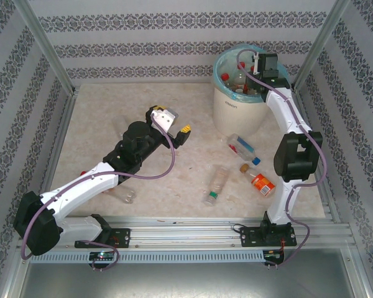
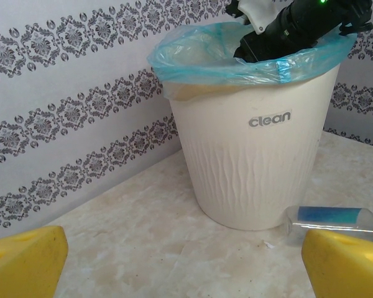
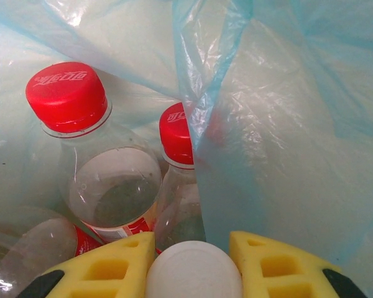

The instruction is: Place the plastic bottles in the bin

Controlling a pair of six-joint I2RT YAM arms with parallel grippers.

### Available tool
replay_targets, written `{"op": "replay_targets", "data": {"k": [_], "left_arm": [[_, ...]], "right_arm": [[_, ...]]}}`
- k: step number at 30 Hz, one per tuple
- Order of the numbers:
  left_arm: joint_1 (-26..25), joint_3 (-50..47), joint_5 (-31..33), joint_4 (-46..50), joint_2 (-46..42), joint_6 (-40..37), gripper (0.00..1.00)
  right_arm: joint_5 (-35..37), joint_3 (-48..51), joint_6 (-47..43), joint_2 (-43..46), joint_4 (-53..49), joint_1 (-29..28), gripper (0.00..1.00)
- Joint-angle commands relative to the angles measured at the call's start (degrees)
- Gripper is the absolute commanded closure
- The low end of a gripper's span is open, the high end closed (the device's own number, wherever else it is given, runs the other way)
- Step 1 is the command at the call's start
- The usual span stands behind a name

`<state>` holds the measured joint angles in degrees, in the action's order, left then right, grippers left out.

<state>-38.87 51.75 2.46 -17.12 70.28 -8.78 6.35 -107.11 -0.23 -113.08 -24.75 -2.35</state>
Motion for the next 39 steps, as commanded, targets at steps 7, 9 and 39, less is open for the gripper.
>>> {"op": "replay_targets", "data": {"k": [7, 9, 39], "left_arm": [[0.8, 4.3, 8.4, 7.4, -4.8, 2.0, 0.03], [0.9, 4.7, 11.1, 9.7, -6.0, 2.8, 0.03], [29.6, 7.7, 3.6, 61.0, -7.3, 41.0, 0.04]], "right_arm": [[-3.3, -6.9, 2.7, 8.8, -3.7, -1.4, 0.46], [-3.3, -6.9, 2.6, 11.5, -3.6, -2.3, 0.44], [-6.9, 29.8, 4.6, 40.5, 4.8, -29.3, 0.42]]}}
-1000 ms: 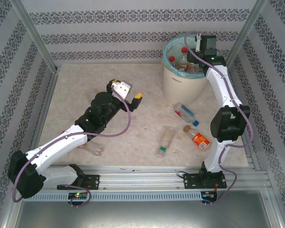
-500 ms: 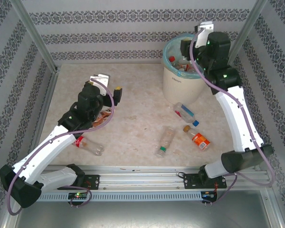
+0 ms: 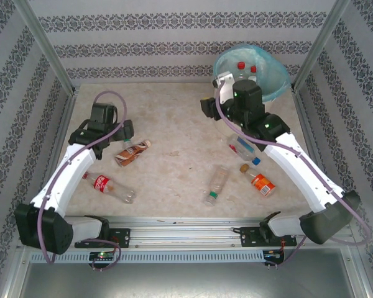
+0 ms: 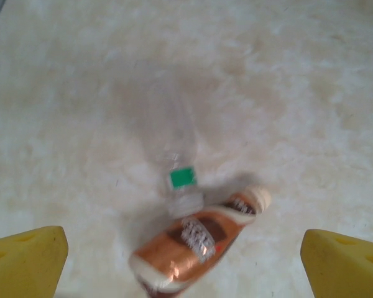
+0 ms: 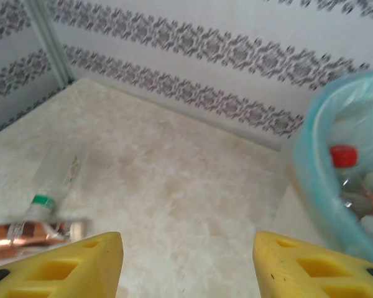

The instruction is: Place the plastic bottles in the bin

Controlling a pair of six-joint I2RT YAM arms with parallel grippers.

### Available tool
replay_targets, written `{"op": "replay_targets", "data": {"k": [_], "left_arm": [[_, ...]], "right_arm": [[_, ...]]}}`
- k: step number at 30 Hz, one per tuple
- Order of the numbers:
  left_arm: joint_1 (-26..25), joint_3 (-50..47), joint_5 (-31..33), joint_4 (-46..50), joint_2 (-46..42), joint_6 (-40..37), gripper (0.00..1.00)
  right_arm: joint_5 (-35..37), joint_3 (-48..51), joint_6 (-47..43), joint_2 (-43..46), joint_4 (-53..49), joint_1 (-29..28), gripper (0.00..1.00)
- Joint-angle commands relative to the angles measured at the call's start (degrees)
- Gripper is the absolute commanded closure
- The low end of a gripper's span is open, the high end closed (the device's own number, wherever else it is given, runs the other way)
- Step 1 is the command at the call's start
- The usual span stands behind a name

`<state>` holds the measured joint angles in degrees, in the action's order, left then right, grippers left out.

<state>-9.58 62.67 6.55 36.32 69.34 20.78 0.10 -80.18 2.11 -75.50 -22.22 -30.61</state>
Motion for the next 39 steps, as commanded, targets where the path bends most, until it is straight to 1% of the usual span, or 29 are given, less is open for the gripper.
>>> {"op": "replay_targets", "data": {"k": [1, 3, 5, 6, 9, 11, 14, 17, 21, 29, 32, 35, 39], "left_arm": [[0.3, -5.2, -0.9, 9.0, -8.9, 15.3, 0.04], [0.3, -7.9, -1.3, 14.0, -12.5, 23.1, 0.05], [0.3, -10.2, -1.7, 21.0, -14.3, 31.4, 0.06], [0.3, -11.2, -2.1, 23.4, -14.4, 33.7, 0.06], [0.3, -14.6, -3.6, 28.5, -14.4, 37.2, 0.07], [0.3, -16.7, -4.8, 29.4, -14.9, 37.9, 0.07], [0.3, -19.3, -5.1, 29.9, -16.4, 40.2, 0.06], [0.4, -22.9, -7.7, 27.8, -17.9, 42.0, 0.07], [0.3, -28.5, -12.6, 20.6, -17.8, 42.9, 0.10], [0.1, -31.7, -15.7, 9.6, -9.8, 41.8, 0.11], [0.2, -32.0, -16.4, 7.0, -6.4, 40.7, 0.12], [0.1, -32.1, -15.9, 6.4, -4.4, 39.5, 0.18], [0.2, -31.8, -14.8, 7.1, -5.6, 38.3, 0.28]], "right_arm": [[-0.9, 4.6, 3.0, 3.5, 2.5, -1.4, 0.42], [-1.1, 7.5, 4.0, 4.3, 3.0, -1.9, 0.42], [-1.4, 10.0, 5.1, 4.9, 3.9, -2.0, 0.42], [-1.7, 11.0, 5.5, 5.1, 4.6, -2.1, 0.42], [-2.7, 13.1, 5.6, 5.2, 6.7, -2.1, 0.42], [-3.6, 13.0, 4.7, 4.6, 6.8, -2.0, 0.42], [-4.4, 12.8, 3.0, 4.3, 6.1, -2.0, 0.42], [-4.7, 14.0, 1.9, 5.0, 6.4, -1.6, 0.42], [-5.7, 16.8, 3.0, 5.7, 7.8, -0.2, 0.41], [-6.9, 18.9, 4.6, 5.9, 8.5, 0.8, 0.41], [-6.8, 18.9, 4.6, 5.9, 8.5, 0.9, 0.42], [-6.8, 18.8, 4.7, 5.8, 8.3, 1.0, 0.41], [-6.7, 18.7, 5.1, 5.7, 8.2, 1.0, 0.41]]}}
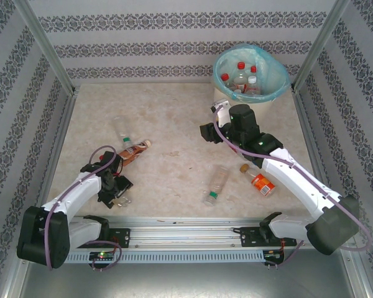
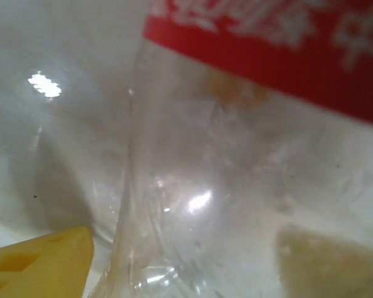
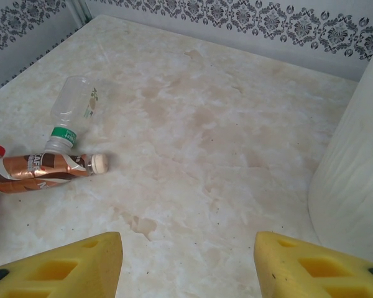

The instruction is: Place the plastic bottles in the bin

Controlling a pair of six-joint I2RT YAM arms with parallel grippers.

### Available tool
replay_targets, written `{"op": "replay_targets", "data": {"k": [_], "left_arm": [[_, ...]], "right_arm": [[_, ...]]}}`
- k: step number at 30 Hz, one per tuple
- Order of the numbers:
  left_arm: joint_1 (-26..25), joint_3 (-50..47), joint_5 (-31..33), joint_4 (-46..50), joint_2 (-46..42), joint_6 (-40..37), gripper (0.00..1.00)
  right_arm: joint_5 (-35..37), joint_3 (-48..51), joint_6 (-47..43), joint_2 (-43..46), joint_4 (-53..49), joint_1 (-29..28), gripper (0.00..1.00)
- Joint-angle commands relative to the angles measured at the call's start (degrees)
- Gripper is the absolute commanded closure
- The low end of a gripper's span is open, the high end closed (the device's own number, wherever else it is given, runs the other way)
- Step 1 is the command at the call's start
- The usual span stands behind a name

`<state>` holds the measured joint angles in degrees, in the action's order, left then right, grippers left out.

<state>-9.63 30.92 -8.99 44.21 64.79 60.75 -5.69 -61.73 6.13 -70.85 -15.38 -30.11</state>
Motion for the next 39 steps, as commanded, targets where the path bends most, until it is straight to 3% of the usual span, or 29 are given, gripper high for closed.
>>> {"op": "replay_targets", "data": {"k": [1, 4, 12, 18, 24, 31, 36, 39], "left_arm": [[0.2, 0.1, 1.3, -0.5, -2.2, -2.1, 0.34], [0.1, 0.9, 3.8, 1.8, -5.8, -2.7, 0.43], [0.1, 11.5, 20.2, 13.4, -16.9, -6.2, 0.43], [0.2, 19.8, 21.6, -3.2, -21.6, -24.5, 0.42], [-2.6, 25.6, 14.1, -23.4, -13.5, -45.0, 0.50], [-9.5, 27.0, 4.8, -43.8, -2.8, -58.4, 0.51], [-14.6, 25.1, -13.0, -52.7, 0.7, -71.1, 0.50], [-15.6, 20.3, -21.0, -60.7, 1.0, -71.7, 0.52]], "right_arm": [[-0.9, 0.2, 1.4, 1.0, 1.4, 0.4, 0.41], [-1.1, -0.2, 2.2, 0.5, 1.4, 0.3, 0.42], [-1.2, -4.7, 1.1, -1.3, 1.0, -1.3, 0.42], [-1.6, -8.0, -0.5, -1.4, 2.0, -1.9, 0.42], [-6.0, -7.3, -2.8, 1.6, 8.3, -2.0, 0.41], [-10.2, -6.0, -1.5, 4.5, 16.4, -2.8, 0.41], [-11.8, -4.1, 0.4, 6.8, 22.8, -4.0, 0.41], [-12.8, -3.5, 2.1, 7.1, 26.4, -4.3, 0.42]]}}
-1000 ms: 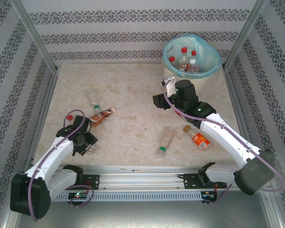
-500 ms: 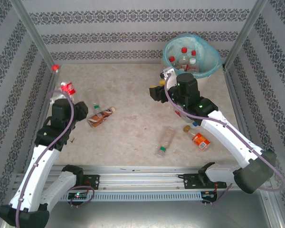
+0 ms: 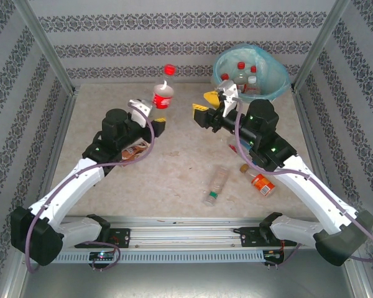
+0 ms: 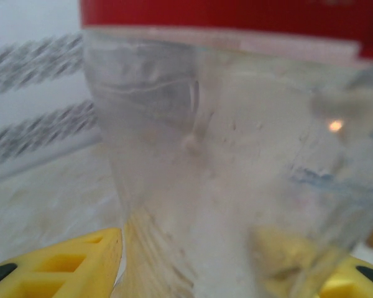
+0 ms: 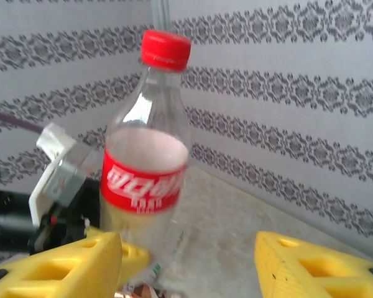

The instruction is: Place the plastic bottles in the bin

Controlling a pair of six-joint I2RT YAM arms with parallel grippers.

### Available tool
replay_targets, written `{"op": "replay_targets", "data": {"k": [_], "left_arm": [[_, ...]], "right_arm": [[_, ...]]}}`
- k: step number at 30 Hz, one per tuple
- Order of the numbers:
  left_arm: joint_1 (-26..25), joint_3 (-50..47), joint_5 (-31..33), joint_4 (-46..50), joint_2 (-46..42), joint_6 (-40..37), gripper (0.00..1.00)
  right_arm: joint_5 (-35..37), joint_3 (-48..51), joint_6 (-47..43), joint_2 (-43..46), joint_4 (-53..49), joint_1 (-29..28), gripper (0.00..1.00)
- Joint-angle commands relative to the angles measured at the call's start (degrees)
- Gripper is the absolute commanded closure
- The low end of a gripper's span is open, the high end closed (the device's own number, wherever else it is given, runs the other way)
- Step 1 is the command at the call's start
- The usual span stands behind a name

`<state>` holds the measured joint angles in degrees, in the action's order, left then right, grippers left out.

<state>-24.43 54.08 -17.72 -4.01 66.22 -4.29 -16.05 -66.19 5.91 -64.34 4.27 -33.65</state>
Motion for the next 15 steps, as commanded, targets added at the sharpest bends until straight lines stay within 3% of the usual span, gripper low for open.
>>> {"op": "replay_targets", "data": {"k": [1, 4, 8, 12, 15], "left_arm": [[-1.0, -4.2, -12.3, -14.5, -0.7, -5.4, 0.52], [-2.1, -7.9, -12.3, -17.4, -1.8, -4.1, 0.53], [-6.8, -9.6, -8.9, -13.7, -5.1, -12.2, 0.54], [-7.6, -10.2, -8.0, -13.1, -6.5, -13.0, 0.55], [-7.9, -10.7, -8.3, -13.7, -7.1, -13.1, 0.56]], "right_arm": [[-3.0, 0.7, 2.7, 0.5, 7.3, -0.9, 0.42], [-5.6, -0.3, 2.4, 0.1, 8.4, -1.5, 0.42], [-11.6, -1.8, 1.9, -0.5, 10.0, -2.0, 0.41], [-17.2, -4.5, 1.1, -1.3, 8.1, -2.3, 0.41], [-16.6, -5.5, 1.0, -1.1, 6.0, -2.5, 0.44]]}}
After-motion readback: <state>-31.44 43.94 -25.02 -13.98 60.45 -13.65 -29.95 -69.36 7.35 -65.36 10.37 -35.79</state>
